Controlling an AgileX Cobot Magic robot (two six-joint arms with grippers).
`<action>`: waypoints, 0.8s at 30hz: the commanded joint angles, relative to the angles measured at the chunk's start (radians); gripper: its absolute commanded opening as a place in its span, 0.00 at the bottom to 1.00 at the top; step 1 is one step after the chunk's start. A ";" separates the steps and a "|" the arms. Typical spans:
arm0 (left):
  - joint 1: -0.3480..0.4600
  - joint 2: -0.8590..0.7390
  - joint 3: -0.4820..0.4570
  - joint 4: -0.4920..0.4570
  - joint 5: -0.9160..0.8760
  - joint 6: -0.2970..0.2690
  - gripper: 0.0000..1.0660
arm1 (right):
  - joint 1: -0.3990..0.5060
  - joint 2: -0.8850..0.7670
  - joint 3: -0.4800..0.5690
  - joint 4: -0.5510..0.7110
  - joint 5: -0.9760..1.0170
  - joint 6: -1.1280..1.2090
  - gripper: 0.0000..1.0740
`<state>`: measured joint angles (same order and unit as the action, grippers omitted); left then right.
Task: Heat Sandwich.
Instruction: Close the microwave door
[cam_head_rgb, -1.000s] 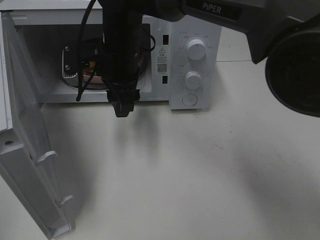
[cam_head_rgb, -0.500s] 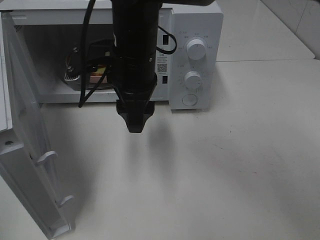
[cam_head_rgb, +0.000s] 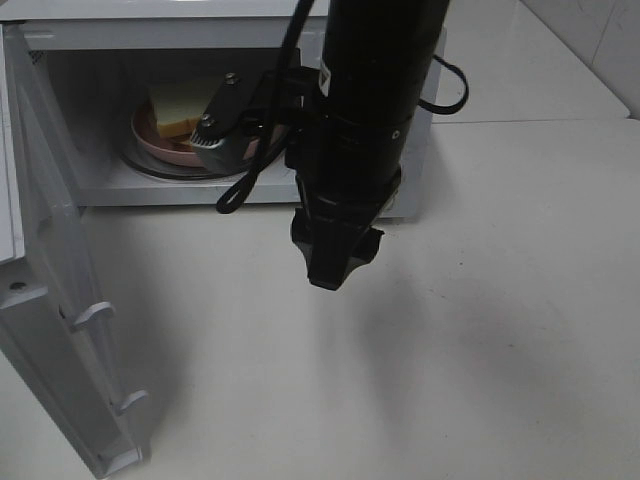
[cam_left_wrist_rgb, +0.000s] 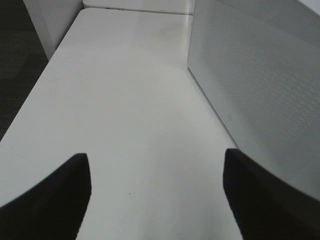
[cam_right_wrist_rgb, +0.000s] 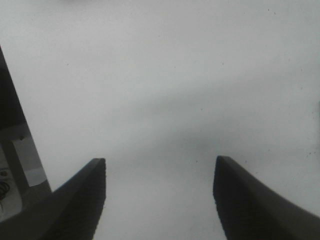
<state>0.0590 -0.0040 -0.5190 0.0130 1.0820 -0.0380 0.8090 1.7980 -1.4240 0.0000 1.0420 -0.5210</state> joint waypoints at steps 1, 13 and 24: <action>-0.007 -0.004 0.003 0.000 -0.013 0.000 0.67 | -0.030 -0.059 0.049 0.000 -0.012 0.106 0.57; -0.007 -0.004 0.003 0.000 -0.013 0.000 0.67 | -0.221 -0.213 0.193 0.000 -0.020 0.338 0.57; -0.007 -0.004 0.003 0.000 -0.013 0.000 0.67 | -0.549 -0.465 0.417 -0.043 -0.026 0.615 0.57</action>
<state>0.0590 -0.0040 -0.5190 0.0130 1.0820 -0.0380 0.2970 1.3690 -1.0340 -0.0260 1.0210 0.0390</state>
